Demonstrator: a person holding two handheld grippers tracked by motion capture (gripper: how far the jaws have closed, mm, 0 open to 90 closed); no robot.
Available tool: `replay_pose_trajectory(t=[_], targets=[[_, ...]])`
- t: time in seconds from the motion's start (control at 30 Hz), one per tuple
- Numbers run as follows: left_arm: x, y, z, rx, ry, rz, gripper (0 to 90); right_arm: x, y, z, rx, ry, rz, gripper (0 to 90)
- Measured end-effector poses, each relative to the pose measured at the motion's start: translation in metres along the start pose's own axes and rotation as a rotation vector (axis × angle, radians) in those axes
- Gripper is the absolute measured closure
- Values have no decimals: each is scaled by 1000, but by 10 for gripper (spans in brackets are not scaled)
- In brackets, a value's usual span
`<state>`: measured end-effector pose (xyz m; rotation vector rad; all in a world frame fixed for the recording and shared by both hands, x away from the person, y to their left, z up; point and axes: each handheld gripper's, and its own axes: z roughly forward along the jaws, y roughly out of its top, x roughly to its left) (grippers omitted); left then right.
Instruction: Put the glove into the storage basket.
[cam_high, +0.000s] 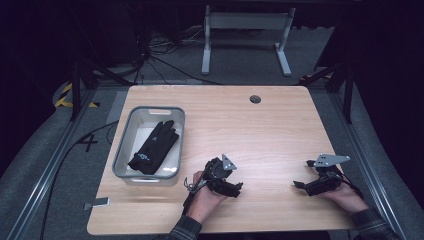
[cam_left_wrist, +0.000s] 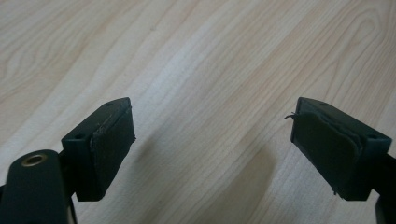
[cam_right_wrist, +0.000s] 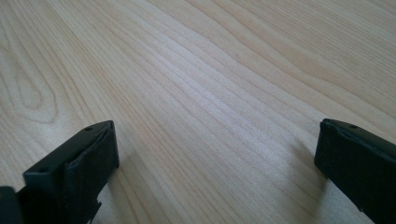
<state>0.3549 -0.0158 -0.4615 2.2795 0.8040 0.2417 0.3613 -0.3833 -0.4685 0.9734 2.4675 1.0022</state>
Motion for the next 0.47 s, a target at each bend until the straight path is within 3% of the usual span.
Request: replay_pose_trajectory(t=[0.17,0.47], targets=[[-2,-1,6,32,17,22,135,0,0,0,0,2,-1,1],[-2,-5,10,-3,13,39,73,0,0,0,0,2,-3,1]])
